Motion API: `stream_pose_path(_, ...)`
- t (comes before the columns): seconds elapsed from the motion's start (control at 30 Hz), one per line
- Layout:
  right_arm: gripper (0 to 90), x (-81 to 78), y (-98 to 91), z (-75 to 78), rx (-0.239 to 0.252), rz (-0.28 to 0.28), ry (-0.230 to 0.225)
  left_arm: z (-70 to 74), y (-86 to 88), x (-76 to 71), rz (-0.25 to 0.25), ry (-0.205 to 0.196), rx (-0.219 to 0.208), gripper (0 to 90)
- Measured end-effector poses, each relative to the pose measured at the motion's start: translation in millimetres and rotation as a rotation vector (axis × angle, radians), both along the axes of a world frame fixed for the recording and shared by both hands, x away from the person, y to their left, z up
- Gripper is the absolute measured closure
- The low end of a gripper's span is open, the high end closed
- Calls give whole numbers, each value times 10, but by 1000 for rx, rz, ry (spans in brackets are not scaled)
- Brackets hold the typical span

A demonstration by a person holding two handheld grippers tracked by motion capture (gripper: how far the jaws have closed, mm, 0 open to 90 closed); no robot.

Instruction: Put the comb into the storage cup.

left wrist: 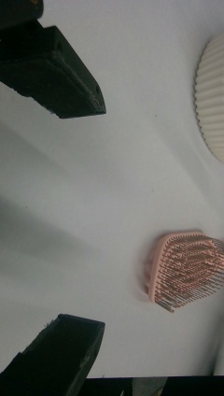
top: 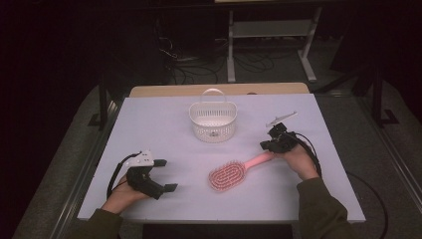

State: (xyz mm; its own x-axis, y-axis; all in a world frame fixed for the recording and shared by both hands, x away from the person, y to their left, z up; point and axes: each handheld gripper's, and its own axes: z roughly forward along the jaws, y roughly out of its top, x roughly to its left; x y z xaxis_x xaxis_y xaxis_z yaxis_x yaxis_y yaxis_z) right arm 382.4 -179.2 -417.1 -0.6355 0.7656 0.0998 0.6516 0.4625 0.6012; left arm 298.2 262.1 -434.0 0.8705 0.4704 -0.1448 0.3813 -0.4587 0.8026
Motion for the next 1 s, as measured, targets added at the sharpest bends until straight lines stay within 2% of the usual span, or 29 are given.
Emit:
stream_pose_path(0.33, 890, 19, -28, -75, -25, -9, 22, -3, -3, -2, -1, 0, 3, 0)
stream_pose_path(1.0, 890, -6, -43, -79, -39, -3, 27, -2, -3, -3, -2, 0, 6, 0)
